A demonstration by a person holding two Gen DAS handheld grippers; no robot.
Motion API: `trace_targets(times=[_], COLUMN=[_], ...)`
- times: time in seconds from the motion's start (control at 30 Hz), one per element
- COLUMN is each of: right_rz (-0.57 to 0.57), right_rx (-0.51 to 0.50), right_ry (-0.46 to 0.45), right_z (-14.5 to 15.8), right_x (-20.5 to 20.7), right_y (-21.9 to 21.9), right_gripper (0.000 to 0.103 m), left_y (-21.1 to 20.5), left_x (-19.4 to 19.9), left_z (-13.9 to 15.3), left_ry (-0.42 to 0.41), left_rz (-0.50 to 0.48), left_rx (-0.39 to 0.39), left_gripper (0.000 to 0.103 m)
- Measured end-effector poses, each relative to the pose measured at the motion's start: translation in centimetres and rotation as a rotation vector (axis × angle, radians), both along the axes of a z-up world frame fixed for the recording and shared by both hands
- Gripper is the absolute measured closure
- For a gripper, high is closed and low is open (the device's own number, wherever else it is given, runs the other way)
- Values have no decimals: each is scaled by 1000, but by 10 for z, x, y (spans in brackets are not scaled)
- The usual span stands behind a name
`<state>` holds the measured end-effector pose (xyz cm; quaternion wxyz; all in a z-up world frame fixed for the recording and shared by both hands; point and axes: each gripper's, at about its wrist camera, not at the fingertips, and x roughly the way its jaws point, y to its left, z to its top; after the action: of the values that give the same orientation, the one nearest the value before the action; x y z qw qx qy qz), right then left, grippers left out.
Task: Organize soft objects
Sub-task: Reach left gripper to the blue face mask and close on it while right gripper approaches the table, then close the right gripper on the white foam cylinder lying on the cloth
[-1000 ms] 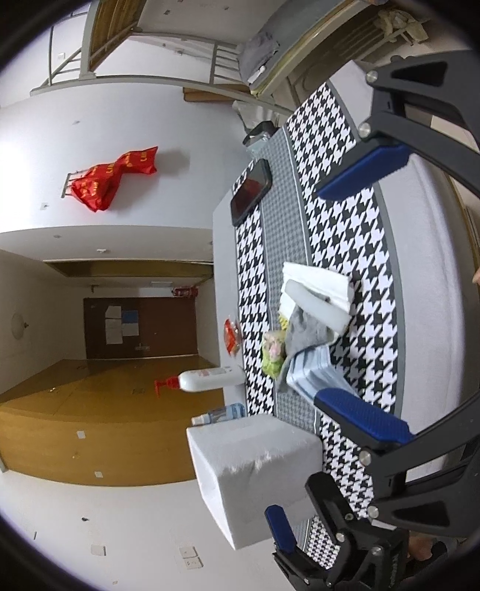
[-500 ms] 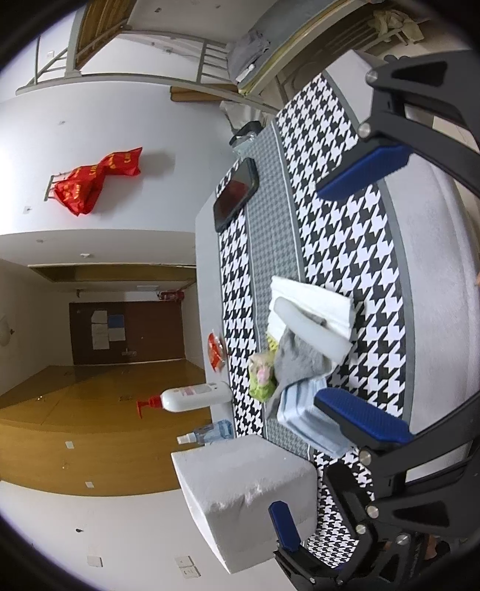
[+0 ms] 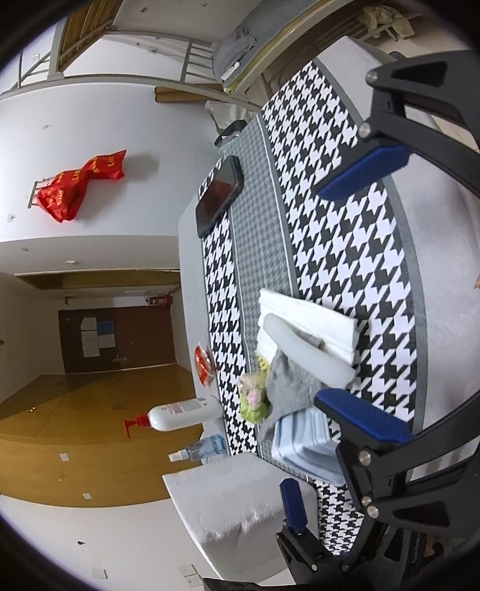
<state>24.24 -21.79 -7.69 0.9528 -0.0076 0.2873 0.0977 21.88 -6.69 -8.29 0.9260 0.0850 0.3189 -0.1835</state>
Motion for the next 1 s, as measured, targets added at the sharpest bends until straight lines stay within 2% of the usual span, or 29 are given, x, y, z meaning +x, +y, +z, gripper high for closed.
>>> trace_targets(times=[0.07,0.27,0.37,0.53,0.67,0.83,1.0], right_rz=[-1,-6,-7,-23,-28,-15,-9], right_rx=[4,1,-3,-12,-15,-17,-21], right_ry=[6,25,29,45,65,83,94], right_z=[-2,-8,-9,-13,-15,-16,-17], right_x=[3,12,14,21,27,32,34], right_y=[-1,-2,-1,-1,1,9,16], right_gripper=[1,1,1,1,1,1,2], left_y=[-1,0,1,6,11,20,24], left_x=[3,13,13,17,17,14,11], left_z=[-2,-8,-10,-9,-9,-4,-2], left_ry=[10,53,55,69,85,75,66], left_rz=[-5,-14,-32,-83,-124,-153,-146], left_rx=[5,23,36,1,-54,-121,-140], left_gripper=[21,32,34,64,76,78,78])
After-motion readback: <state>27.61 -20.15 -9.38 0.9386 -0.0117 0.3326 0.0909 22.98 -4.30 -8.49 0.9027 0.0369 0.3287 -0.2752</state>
